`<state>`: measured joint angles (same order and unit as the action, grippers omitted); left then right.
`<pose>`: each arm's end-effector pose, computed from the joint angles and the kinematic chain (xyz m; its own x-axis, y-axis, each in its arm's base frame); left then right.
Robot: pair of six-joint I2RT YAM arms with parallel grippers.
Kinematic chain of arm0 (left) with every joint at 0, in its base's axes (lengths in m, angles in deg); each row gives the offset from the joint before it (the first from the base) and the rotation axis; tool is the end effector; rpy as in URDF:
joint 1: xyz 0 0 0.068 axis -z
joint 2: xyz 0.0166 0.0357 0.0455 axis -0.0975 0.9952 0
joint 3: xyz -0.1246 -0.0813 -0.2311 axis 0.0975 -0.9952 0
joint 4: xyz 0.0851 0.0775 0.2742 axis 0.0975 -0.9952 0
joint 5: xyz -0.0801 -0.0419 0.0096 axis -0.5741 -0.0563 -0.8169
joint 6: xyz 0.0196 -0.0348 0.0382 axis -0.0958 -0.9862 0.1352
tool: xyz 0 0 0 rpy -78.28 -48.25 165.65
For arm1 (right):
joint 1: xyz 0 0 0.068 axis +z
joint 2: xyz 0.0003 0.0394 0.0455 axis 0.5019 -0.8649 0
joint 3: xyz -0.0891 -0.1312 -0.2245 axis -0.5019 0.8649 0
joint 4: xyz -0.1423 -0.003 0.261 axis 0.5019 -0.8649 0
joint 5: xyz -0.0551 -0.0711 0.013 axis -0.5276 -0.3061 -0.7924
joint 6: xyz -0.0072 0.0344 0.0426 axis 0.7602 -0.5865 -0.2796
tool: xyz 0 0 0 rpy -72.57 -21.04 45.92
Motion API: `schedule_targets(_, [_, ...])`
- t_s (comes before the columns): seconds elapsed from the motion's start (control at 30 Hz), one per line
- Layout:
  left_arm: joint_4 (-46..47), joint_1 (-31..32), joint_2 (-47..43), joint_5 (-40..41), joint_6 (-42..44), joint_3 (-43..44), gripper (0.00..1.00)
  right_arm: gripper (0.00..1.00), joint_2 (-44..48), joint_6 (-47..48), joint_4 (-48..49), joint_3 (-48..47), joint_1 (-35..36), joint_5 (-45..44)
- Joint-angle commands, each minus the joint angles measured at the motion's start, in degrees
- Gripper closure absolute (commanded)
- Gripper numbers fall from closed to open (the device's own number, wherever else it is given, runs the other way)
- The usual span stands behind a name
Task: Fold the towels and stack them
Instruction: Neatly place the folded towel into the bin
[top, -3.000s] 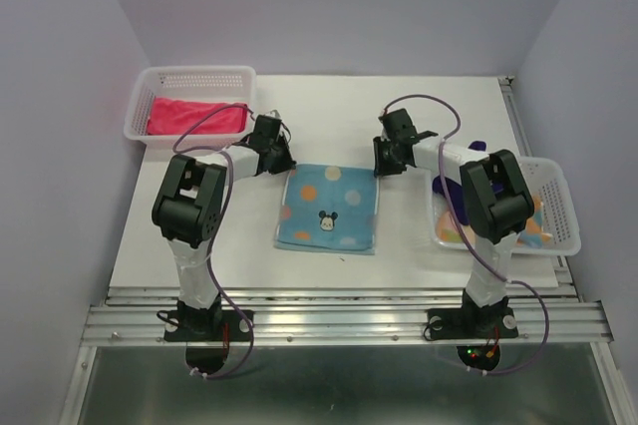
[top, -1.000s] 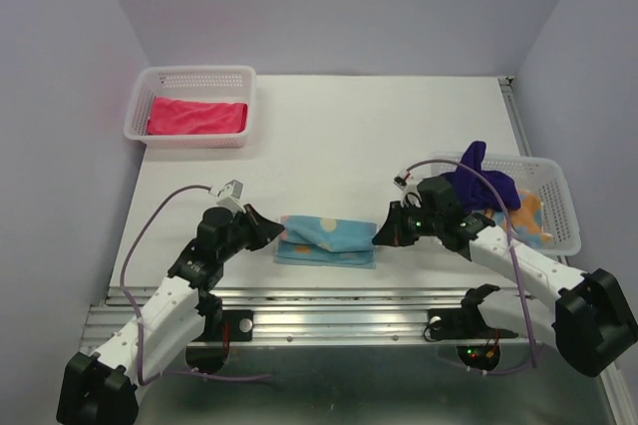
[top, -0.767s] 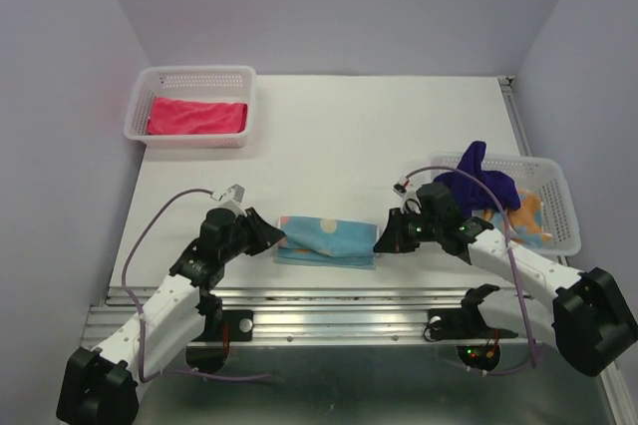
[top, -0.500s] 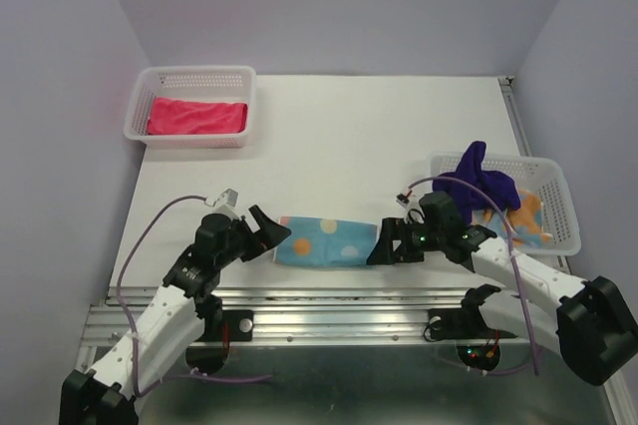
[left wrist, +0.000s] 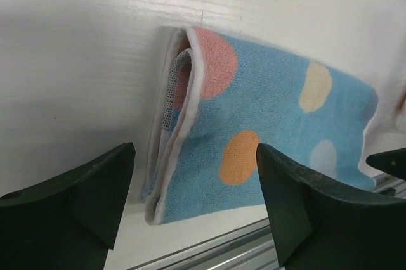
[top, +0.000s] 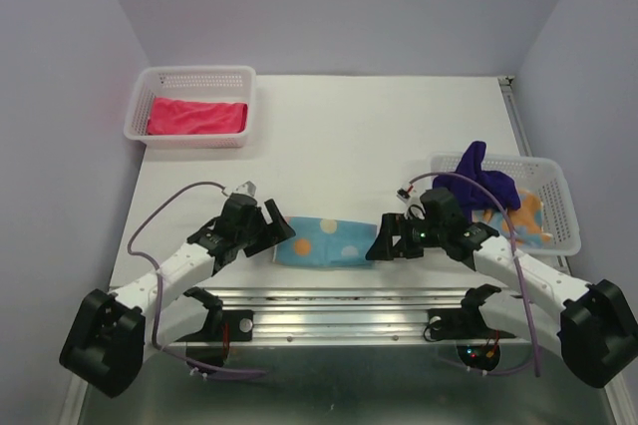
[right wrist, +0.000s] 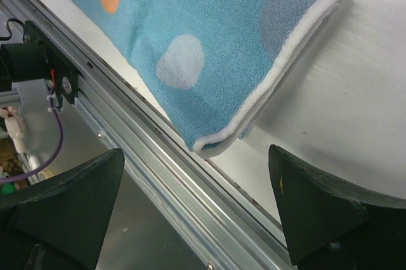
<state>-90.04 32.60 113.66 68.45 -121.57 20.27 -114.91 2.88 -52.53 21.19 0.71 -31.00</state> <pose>0.1905 -0.1028 0.1493 -0.7797 -0.4015 -0.4805 -0.0201 0.7830 -0.6217 0.1793 0.1302 0.1596 -0.9156 -0.0396 -0.4002 -0.3257 0.6566 0.6802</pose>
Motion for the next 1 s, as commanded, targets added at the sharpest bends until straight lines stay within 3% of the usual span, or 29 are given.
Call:
schedule_targets(0.0, [0.3,3.6,6.0,2.8,3.8,4.6,0.17,0.00,0.1,1.5,0.8,-4.1,0.5,-1.1])
schedule_targets(0.07, [-1.5,5.4,8.6,4.9,3.1,6.0,0.27,0.00,0.3,2.1,-0.1,-4.9,0.5,-2.0])
schedule_targets(0.27, [-9.6,9.8,13.8,13.0,0.6,10.2,0.40,0.00,1.1,3.1,-0.5,-5.5,0.5,-2.1])
schedule_targets(0.63, [-13.8,14.7,23.3,17.4,-0.5,15.6,0.46,0.00,2.0,5.5,-2.6,-7.0,0.5,-3.4])
schedule_targets(0.7, [-14.5,15.4,25.3,18.3,0.1,16.9,0.58,0.00,2.6,5.7,-3.1,-7.2,0.5,-4.0])
schedule_targets(0.8, [-15.2,15.6,26.8,19.1,0.8,18.2,1.00,0.00,3.3,5.8,-3.2,-7.4,0.5,-4.7])
schedule_targets(0.97, [-12.7,15.7,27.3,20.8,2.7,19.4,1.00,0.00,4.8,6.1,-3.4,-7.6,0.4,-5.4])
